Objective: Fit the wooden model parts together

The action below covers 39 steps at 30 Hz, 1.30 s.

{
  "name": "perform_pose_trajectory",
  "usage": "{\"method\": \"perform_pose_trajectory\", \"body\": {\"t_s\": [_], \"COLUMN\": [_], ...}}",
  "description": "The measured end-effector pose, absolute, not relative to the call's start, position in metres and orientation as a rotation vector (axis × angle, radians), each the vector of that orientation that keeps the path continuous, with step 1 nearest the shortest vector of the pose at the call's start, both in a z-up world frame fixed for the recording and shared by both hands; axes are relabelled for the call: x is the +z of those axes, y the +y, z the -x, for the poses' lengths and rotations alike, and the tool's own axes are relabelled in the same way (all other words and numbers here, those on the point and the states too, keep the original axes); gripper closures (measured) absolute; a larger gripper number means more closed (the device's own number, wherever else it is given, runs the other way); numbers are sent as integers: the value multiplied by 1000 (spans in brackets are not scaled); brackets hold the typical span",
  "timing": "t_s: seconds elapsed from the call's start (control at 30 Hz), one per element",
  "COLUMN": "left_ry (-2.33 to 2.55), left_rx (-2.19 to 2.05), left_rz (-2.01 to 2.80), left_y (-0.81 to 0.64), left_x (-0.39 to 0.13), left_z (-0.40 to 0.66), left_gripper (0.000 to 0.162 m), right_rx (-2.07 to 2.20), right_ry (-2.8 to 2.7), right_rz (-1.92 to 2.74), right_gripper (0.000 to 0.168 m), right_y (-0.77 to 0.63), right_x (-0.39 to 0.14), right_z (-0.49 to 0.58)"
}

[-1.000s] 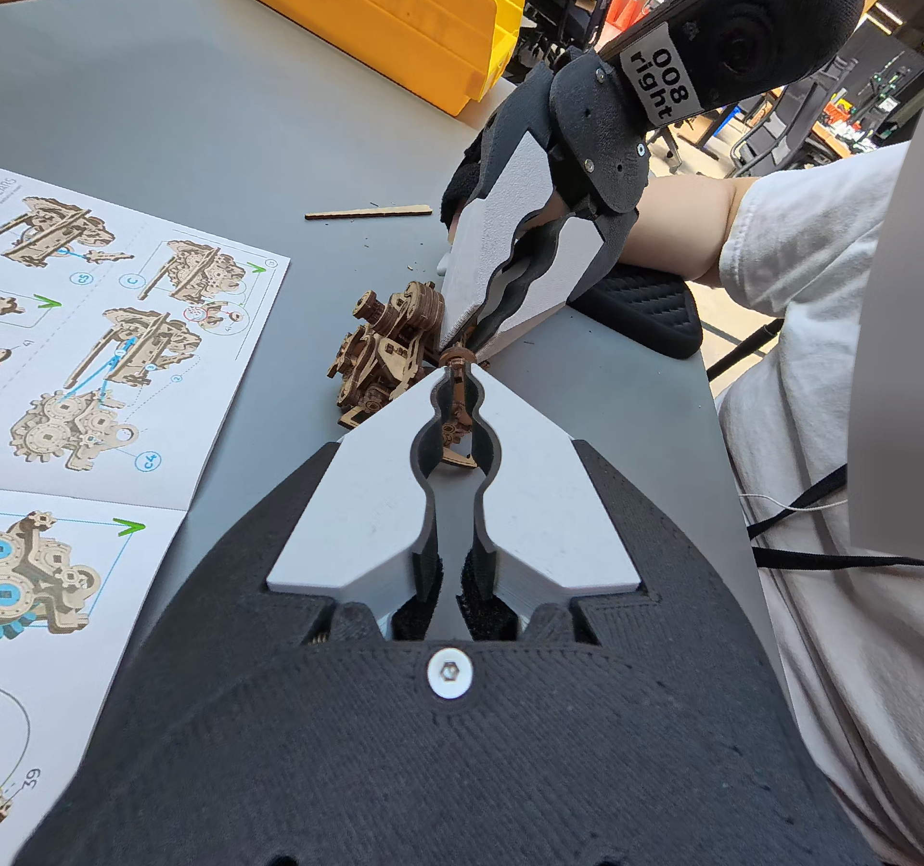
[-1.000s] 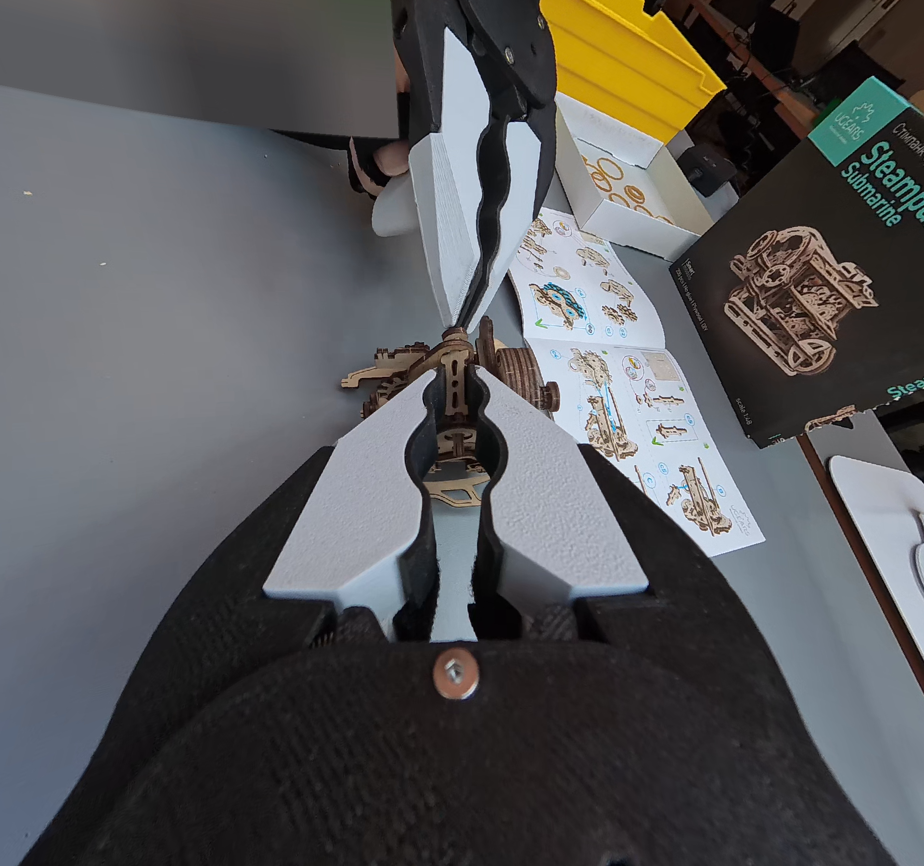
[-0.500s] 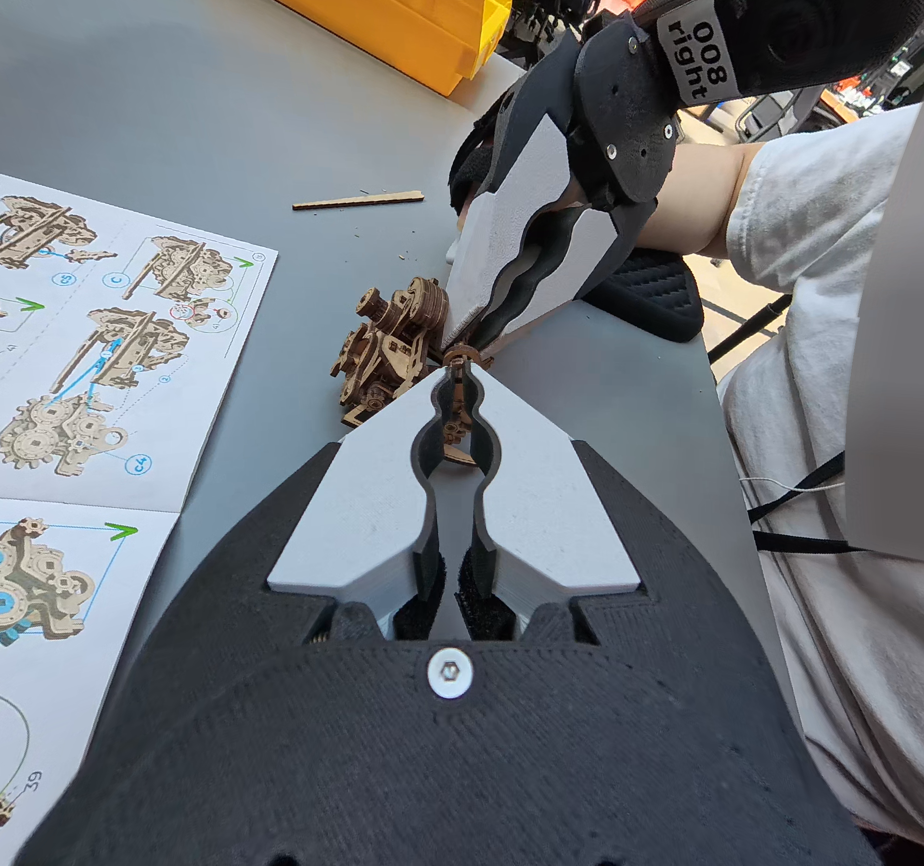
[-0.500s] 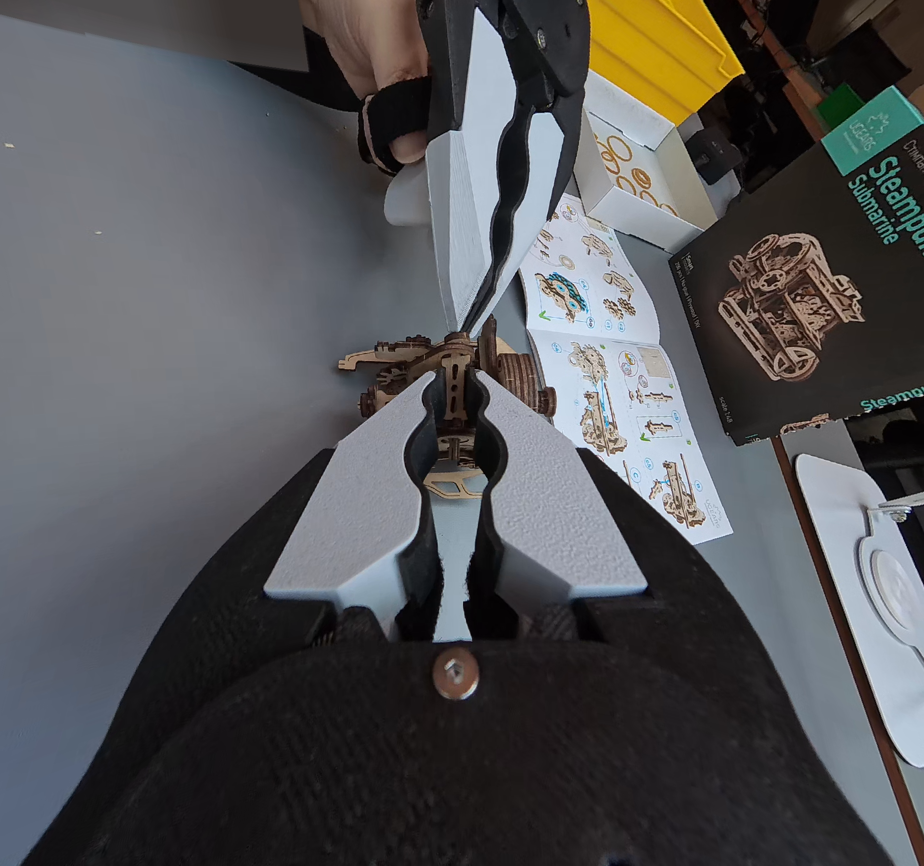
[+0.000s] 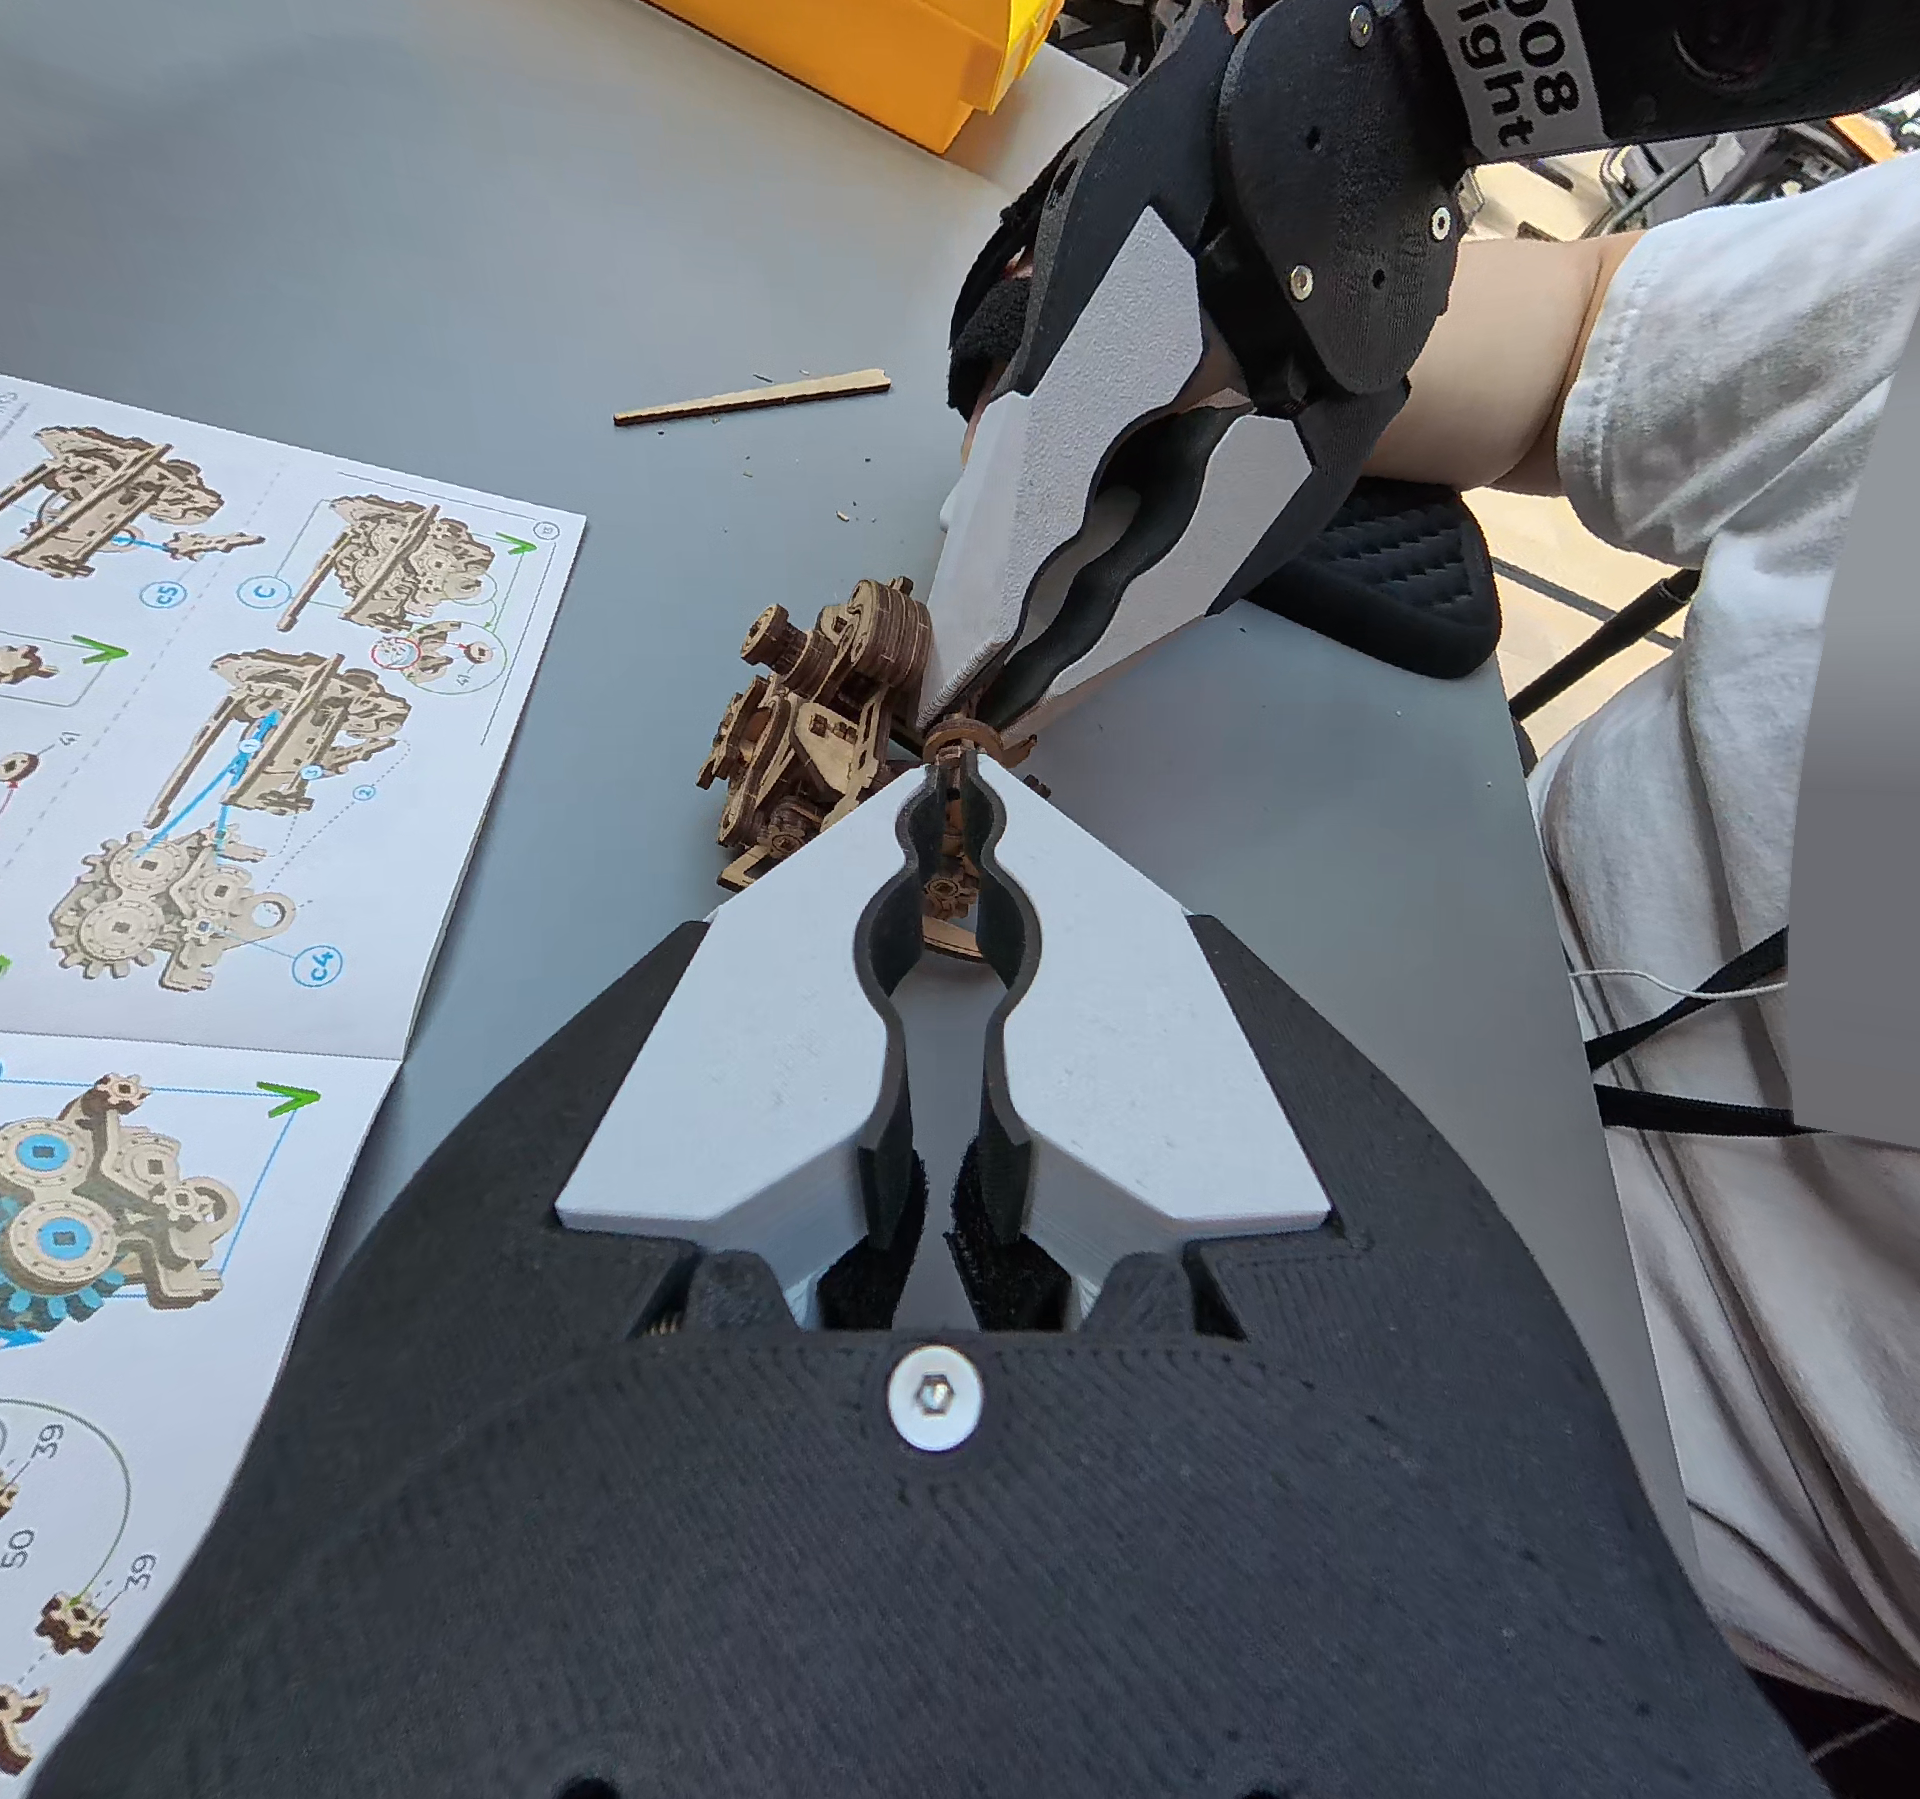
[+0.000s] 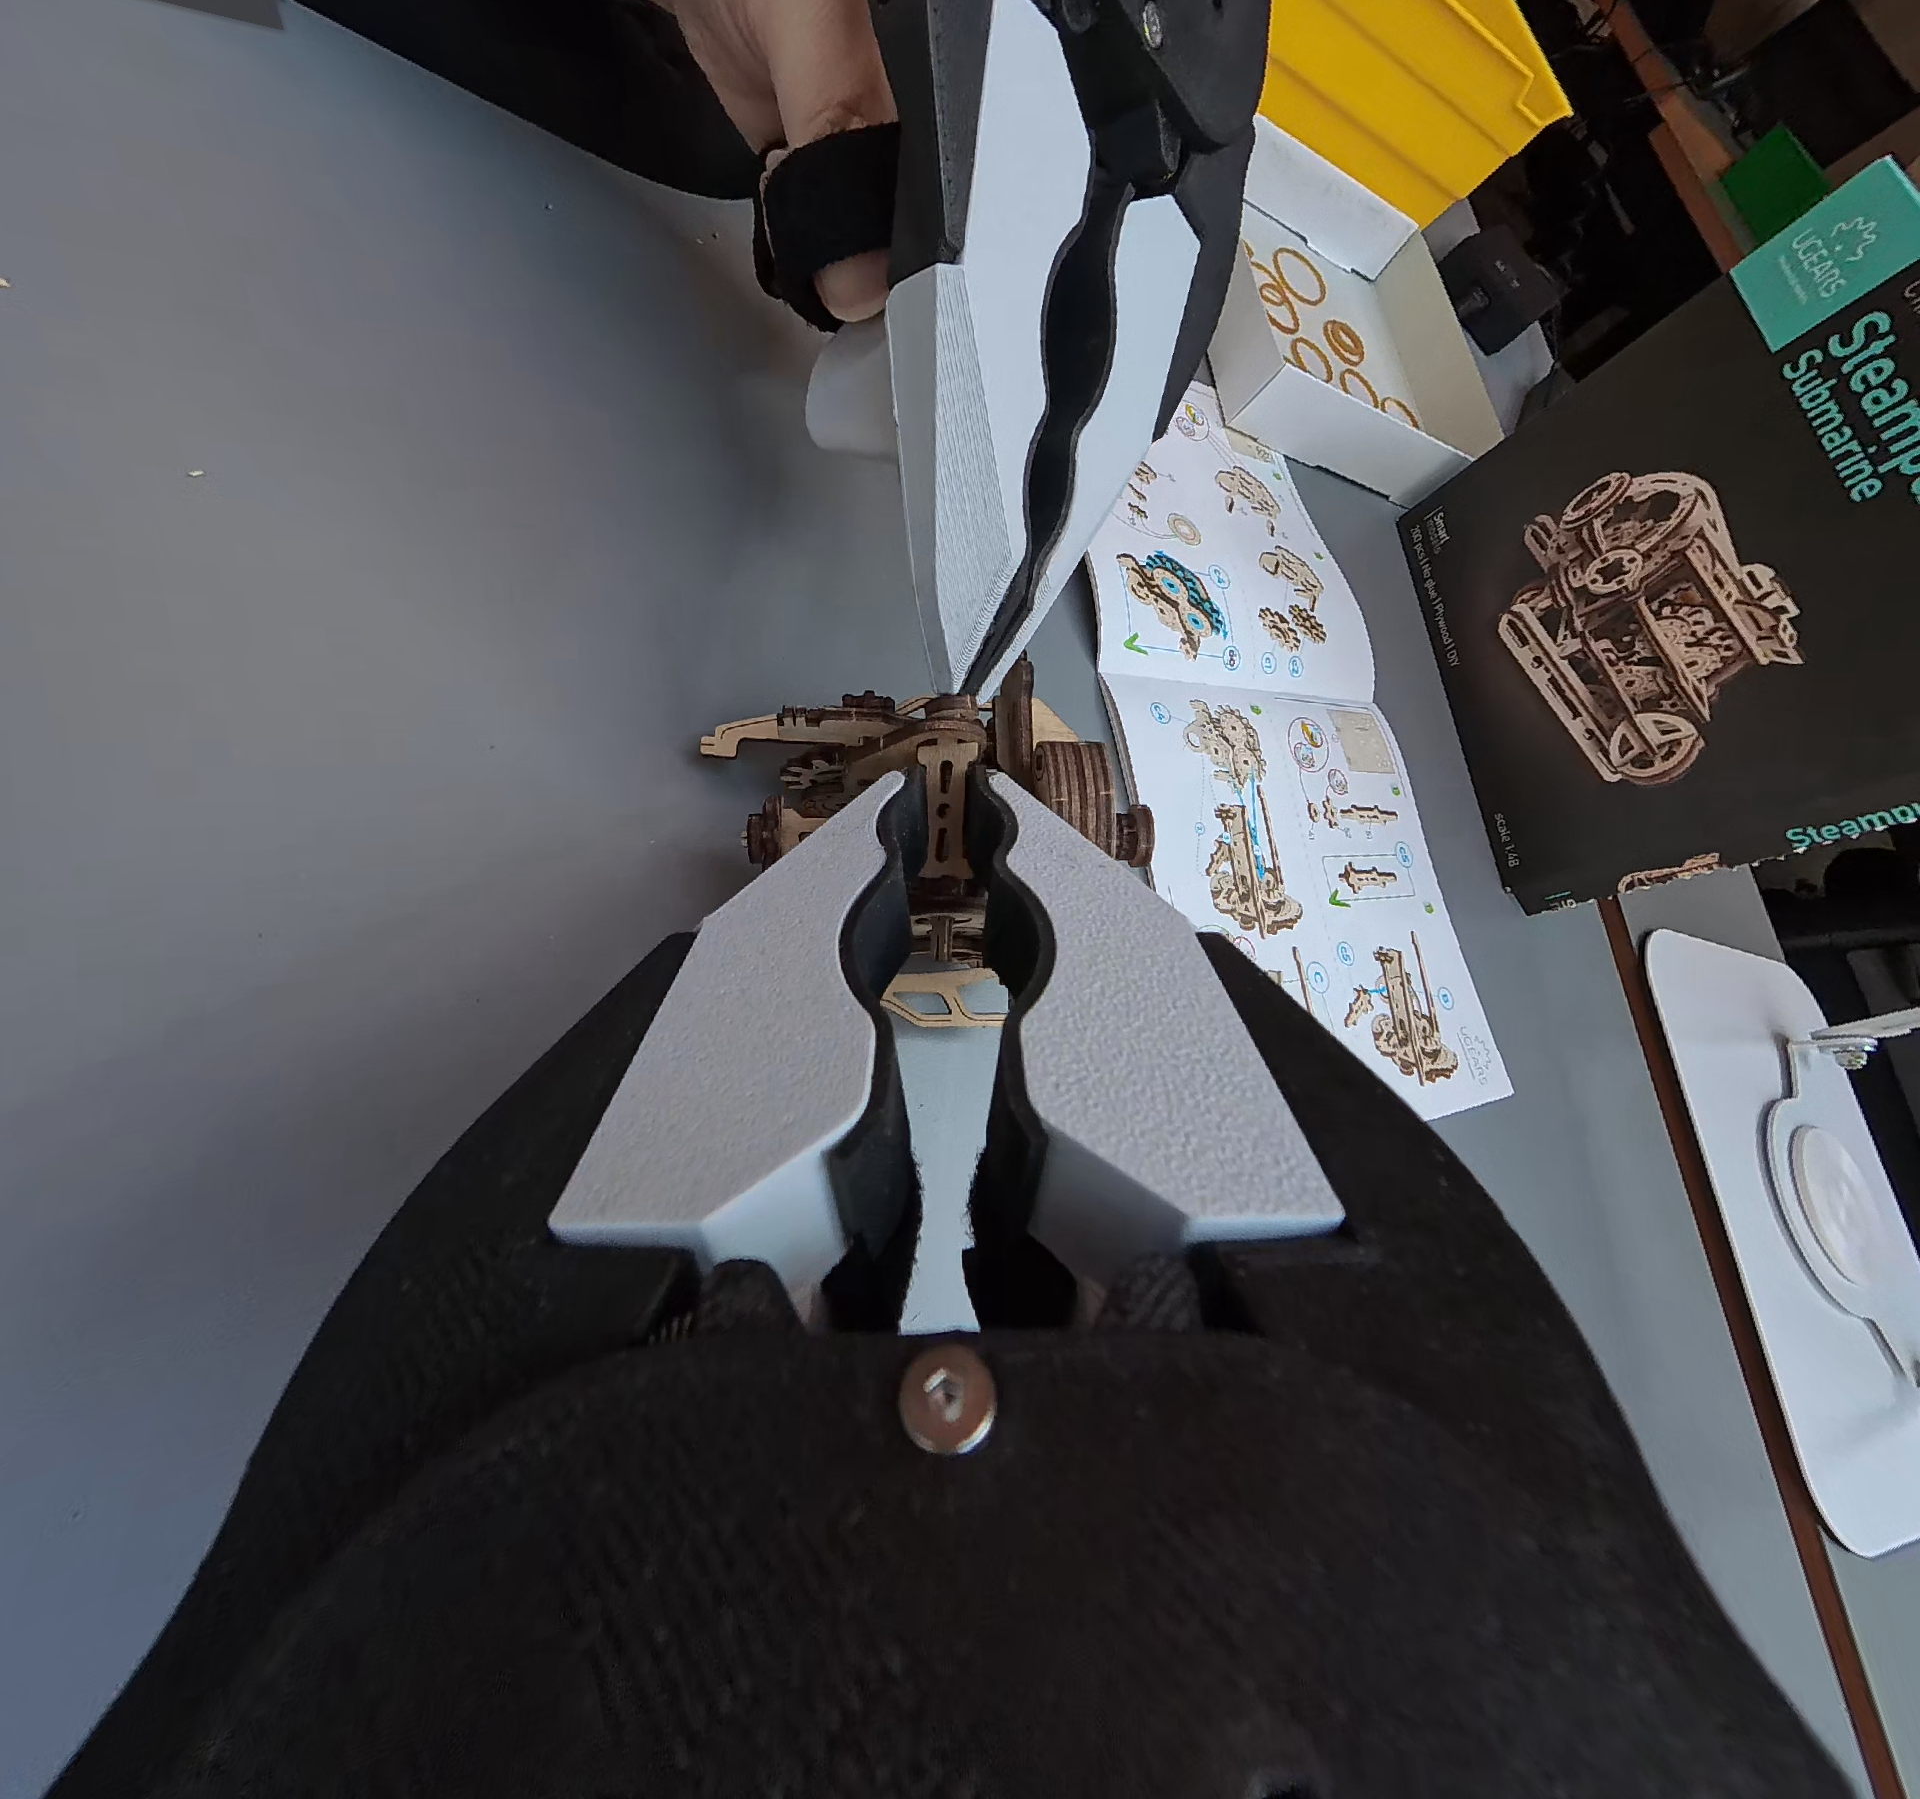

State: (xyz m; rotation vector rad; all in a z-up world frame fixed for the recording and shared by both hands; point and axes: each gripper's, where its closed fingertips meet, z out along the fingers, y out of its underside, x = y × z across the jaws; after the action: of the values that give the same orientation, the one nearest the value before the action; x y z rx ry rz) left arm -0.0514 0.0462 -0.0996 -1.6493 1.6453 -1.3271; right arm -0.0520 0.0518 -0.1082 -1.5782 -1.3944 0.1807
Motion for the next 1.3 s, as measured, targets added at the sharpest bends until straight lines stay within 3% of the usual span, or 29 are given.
{"method": "perform_pose_trajectory", "body": {"t_s": [0.37, 0.83, 0.9, 1.3], "left_ry": [1555, 1733, 1743, 1777], "left_rx": [-1468, -686, -654, -626], "left_rz": [1698, 970, 960, 902], "left_y": [48, 40, 40, 28], "left_x": [-96, -84, -87, -89], "left_z": [52, 56, 56, 55], "left_gripper": [162, 154, 149, 159], "right_rx": [220, 458, 471, 639], "right_ry": [-1358, -1300, -1302, -1341], "right_rz": [1548, 1618, 1621, 1653], "right_gripper": [162, 162, 162, 162], "right_y": [54, 49, 48, 34], "right_x": [-105, -103, -103, -98], "right_z": [51, 50, 51, 54]}}
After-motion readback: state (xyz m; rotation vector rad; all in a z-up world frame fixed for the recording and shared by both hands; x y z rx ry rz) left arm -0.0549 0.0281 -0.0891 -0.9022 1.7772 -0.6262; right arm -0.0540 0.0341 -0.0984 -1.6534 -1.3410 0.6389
